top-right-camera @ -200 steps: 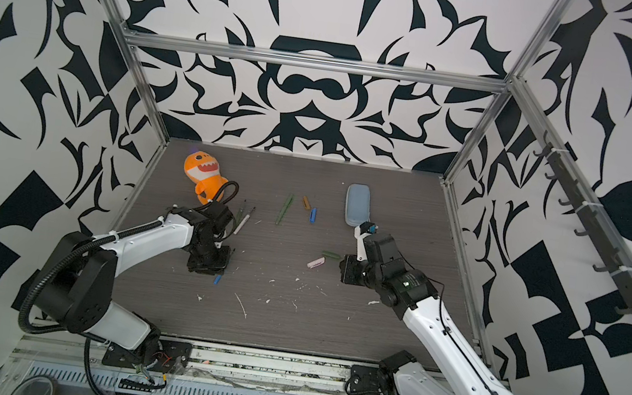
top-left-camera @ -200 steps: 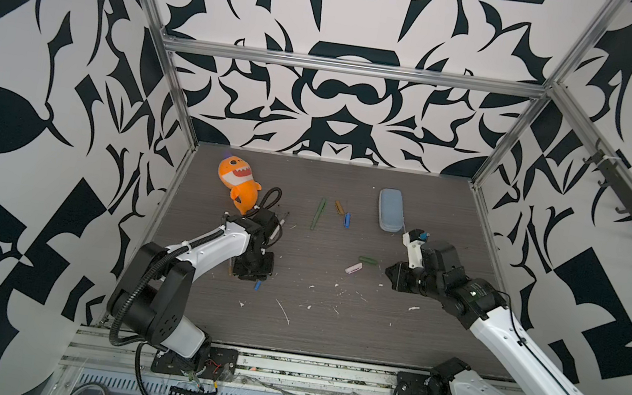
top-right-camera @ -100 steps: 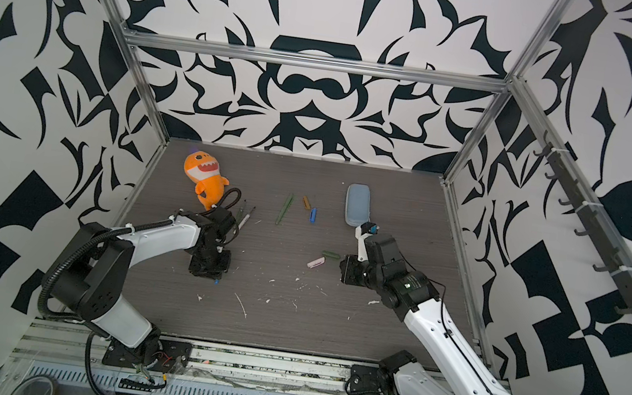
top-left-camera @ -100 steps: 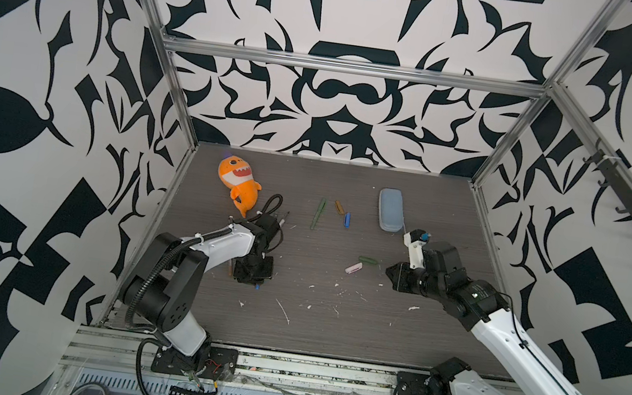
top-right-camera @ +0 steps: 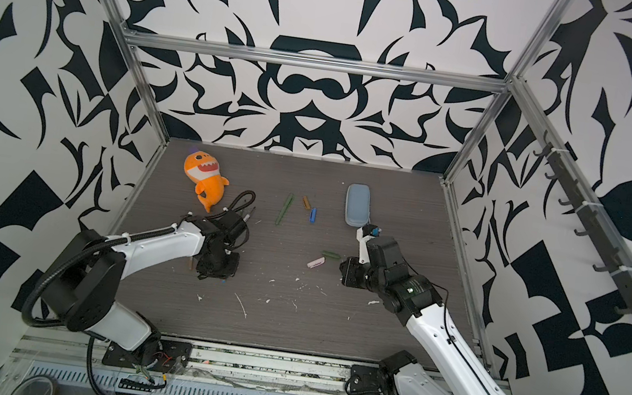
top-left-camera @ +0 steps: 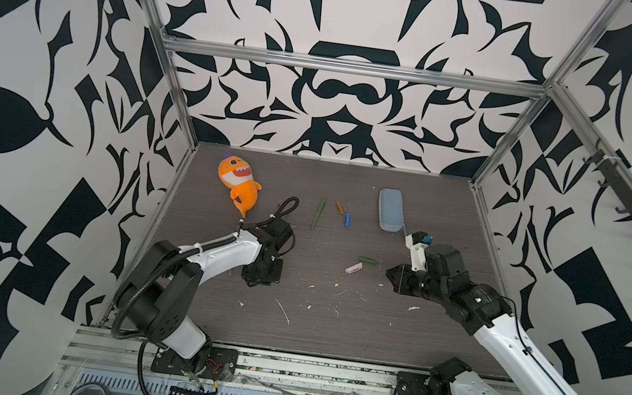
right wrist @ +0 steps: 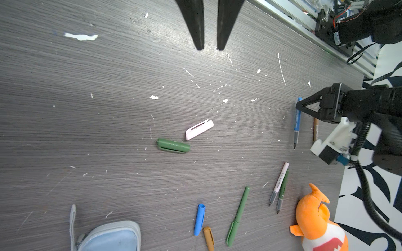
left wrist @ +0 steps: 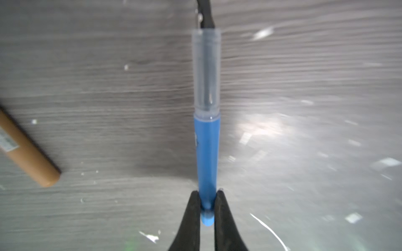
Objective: Insert the pens into the pen caps
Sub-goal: 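Lift the blue pen upright with the left gripper while the right gripper approaches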
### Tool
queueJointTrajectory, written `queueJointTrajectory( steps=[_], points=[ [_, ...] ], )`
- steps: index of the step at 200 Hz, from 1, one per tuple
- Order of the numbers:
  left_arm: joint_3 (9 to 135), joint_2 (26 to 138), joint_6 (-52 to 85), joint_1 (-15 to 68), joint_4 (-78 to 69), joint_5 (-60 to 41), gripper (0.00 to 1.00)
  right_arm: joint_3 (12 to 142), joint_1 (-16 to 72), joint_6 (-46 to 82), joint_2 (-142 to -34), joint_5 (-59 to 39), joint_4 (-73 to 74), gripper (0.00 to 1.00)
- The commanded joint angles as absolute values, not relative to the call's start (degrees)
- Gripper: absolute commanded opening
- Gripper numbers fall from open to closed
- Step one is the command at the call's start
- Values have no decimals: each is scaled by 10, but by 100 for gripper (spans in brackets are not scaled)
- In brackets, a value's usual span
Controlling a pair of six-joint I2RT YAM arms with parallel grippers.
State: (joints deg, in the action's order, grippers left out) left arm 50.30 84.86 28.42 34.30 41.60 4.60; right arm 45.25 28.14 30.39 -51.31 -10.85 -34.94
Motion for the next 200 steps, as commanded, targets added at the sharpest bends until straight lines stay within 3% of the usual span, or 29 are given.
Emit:
queueJointTrajectory(
  steps=[1, 31, 53, 137, 200],
  points=[
    [499, 771, 253, 368, 376, 54, 0, 457, 280, 319, -509, -146, -324, 19],
    [467, 695, 227, 374, 290, 1, 0, 442, 283, 356, -520, -210, -257, 32],
    [465, 684, 230, 378, 254, -63, 0, 439, 293, 383, -536, -228, -206, 35],
    [460, 664, 240, 426, 129, -215, 0, 516, 408, 409, -667, -194, -74, 49],
    [449, 649, 234, 427, 127, -240, 0, 558, 419, 426, -727, -187, -25, 49]
  ],
)
